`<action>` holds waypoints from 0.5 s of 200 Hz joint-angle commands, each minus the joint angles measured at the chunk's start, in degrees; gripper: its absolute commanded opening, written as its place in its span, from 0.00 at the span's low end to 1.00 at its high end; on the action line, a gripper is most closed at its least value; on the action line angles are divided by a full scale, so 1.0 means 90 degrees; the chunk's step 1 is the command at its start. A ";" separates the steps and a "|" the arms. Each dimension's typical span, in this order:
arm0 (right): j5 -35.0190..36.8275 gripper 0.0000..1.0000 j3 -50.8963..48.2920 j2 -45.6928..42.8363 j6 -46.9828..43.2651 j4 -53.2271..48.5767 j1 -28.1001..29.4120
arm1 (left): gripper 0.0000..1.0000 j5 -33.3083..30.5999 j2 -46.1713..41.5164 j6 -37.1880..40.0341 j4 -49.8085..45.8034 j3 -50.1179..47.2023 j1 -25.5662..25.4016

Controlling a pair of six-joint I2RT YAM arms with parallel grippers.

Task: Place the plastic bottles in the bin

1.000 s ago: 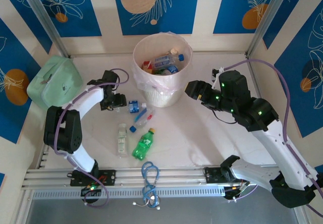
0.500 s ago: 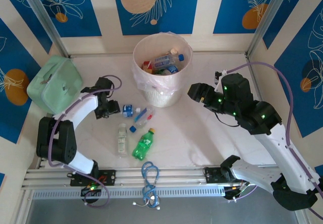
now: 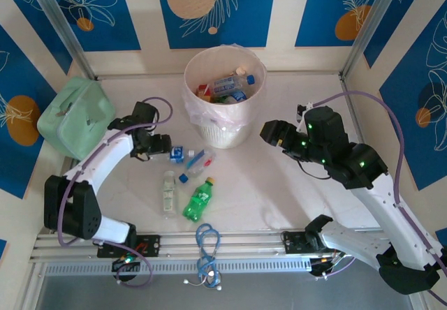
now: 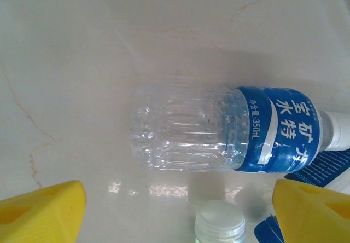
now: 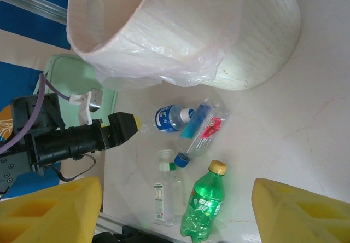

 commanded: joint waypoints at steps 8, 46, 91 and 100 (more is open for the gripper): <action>0.0149 0.74 -0.0062 -0.0184 0.0112 -0.0163 0.0046 | 0.88 0.0275 0.0293 -0.1115 -0.0245 0.0209 -0.0008; 0.0193 0.78 -0.0199 -0.0327 0.0152 -0.0231 0.0046 | 0.90 0.0822 -0.0284 -0.3907 0.0311 -0.0480 0.0001; 0.0057 0.80 -0.0323 -0.0277 0.0144 -0.0121 0.0055 | 0.95 0.0641 -0.0395 -0.5598 0.0571 -0.0424 0.0002; 0.0003 0.80 -0.0367 -0.0279 0.0146 -0.0069 0.0056 | 0.96 0.0580 -0.0238 -0.5743 0.0630 -0.0301 0.0002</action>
